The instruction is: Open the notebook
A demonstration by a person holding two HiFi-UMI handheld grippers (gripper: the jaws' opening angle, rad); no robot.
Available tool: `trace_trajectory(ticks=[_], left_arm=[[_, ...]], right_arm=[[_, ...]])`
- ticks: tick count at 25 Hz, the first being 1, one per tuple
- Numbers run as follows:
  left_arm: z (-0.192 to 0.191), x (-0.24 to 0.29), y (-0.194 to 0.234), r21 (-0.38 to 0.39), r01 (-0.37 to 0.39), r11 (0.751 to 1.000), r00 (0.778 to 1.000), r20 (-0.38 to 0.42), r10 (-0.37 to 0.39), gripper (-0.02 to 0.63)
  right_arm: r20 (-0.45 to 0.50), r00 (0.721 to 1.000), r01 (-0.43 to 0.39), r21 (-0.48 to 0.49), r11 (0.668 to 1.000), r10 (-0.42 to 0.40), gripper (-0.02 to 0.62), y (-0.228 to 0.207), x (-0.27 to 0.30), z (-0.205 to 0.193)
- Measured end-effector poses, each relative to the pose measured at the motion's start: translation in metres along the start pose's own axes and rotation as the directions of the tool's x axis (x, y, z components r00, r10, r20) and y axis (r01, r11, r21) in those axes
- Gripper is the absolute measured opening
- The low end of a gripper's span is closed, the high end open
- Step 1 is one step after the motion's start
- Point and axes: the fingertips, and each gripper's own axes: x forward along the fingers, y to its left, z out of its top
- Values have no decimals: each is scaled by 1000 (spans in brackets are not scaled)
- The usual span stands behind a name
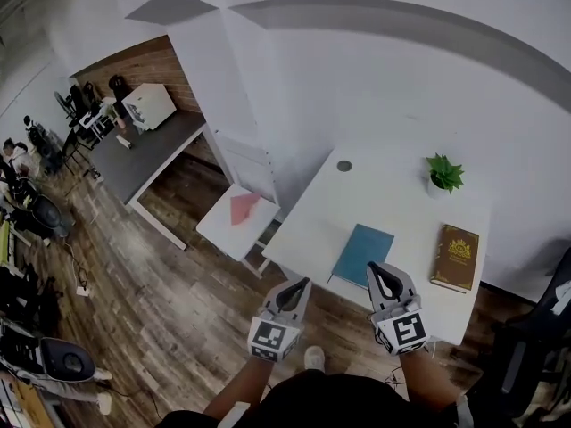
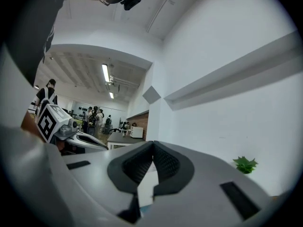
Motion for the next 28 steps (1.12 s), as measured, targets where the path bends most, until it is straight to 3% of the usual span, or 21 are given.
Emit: trace_trajectory(ticks=[7, 18, 22, 28], left_arm=[[-13, 41, 16, -8, 144, 990, 989, -20, -144, 5], [-27, 88, -7, 23, 355, 934, 934, -35, -355, 5], [-38, 105, -28, 67, 399, 914, 916, -76, -394, 5], [-55, 118, -60, 199, 457, 867, 889, -131, -439, 7]], right_arm=[[-45, 991, 123, -23, 992, -124, 2, -15, 19, -17], [-128, 957, 259, -27, 965, -261, 2, -49, 11, -40], [-154, 952, 267, -7, 964, -265, 2, -59, 7, -52], [-186, 946, 274, 22, 961, -265, 2, -77, -4, -68]])
